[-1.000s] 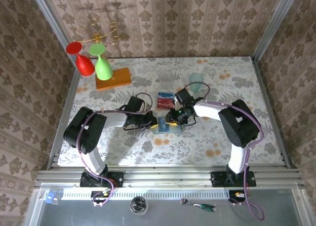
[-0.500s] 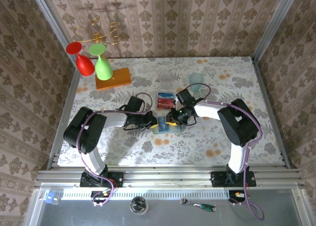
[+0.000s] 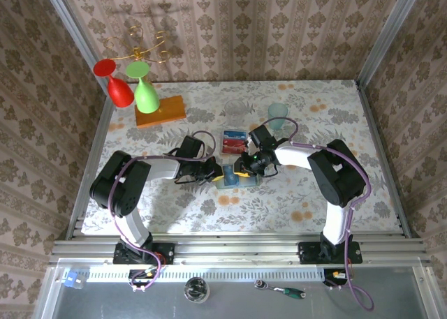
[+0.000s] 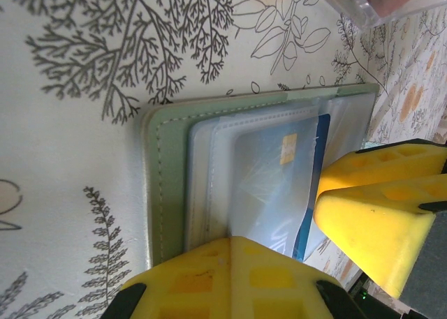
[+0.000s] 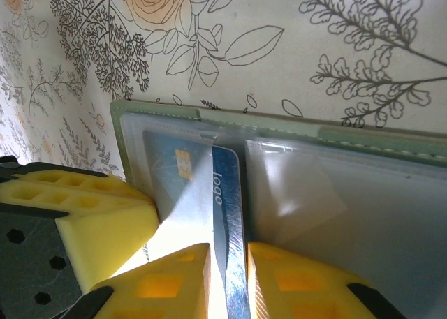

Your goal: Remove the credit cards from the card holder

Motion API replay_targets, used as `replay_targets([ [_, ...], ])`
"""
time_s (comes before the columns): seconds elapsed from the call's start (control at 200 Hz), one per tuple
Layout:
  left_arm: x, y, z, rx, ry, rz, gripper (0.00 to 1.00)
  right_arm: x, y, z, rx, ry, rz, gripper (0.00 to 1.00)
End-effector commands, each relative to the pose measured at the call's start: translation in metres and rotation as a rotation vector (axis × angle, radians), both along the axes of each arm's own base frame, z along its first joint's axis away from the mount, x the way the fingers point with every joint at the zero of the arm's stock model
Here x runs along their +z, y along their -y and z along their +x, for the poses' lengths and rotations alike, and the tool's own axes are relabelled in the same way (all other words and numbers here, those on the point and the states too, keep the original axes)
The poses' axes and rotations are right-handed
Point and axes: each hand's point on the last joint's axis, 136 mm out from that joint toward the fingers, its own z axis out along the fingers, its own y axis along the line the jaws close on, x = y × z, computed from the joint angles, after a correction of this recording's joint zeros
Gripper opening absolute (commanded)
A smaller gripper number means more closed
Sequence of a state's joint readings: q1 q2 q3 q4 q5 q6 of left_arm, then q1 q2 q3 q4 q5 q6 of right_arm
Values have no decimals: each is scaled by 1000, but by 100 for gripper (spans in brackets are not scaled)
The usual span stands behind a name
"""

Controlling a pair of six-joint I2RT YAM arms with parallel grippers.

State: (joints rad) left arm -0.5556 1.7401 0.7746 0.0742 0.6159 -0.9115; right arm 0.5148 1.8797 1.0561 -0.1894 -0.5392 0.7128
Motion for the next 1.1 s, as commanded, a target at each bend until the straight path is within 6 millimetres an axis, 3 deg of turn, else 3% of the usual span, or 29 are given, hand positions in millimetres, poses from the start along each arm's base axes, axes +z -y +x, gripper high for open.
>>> replay_targets([
  [0.0, -17, -8, -9, -10, -42, 57, 0, 6, -3, -5, 6, -18, 28, 22],
  [0.56, -18, -9, -9, -9, -44, 59, 0, 2, -4, -9, -1, -32, 60, 16],
  [1.095, -19, -10, -10, -8, -46, 61, 0, 3, 18, -7, -38, -14, 30, 12],
])
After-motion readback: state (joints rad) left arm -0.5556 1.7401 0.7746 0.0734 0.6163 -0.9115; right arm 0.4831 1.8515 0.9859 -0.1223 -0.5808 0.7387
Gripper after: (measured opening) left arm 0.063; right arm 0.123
